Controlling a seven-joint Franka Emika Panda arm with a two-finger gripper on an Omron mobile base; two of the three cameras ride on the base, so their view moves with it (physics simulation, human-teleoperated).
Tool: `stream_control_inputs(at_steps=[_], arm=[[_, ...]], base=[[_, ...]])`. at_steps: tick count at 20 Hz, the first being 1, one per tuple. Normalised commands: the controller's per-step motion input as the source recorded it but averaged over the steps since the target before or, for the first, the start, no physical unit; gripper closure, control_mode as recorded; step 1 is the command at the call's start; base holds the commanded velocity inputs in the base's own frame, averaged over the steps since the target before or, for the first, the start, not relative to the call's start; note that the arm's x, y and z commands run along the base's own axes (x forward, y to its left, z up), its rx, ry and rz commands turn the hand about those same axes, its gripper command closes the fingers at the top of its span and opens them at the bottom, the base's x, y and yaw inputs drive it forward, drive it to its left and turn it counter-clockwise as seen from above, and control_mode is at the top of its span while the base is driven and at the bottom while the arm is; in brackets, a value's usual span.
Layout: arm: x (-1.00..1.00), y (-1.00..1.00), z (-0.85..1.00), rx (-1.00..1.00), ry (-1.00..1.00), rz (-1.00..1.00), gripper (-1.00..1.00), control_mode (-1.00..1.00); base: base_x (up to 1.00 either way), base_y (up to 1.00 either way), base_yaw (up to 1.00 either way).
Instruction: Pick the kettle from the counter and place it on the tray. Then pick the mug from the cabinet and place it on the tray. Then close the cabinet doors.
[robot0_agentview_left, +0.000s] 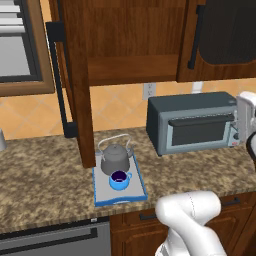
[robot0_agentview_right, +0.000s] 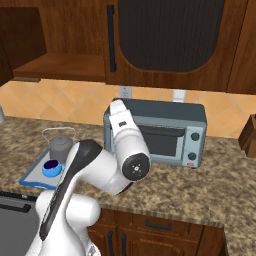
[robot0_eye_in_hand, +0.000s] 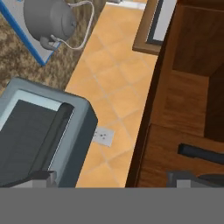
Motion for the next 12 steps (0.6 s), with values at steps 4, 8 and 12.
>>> stream_control_inputs(at_steps=[4,8,12], arm=[[-0.02,0.60,-0.12,-0.10,0.03,0.00,-1.00,-1.00],[-0.10,0.80,0.01,-0.18,-0.02,-0.16,-1.00,-1.00],[-0.28,0.56,0.15,-0.21,-0.12,-0.31,-1.00,-1.00]], base=[[0.00,0.00,0.00],[0.00,0.00,0.00],[0.00,0.00,0.00]])
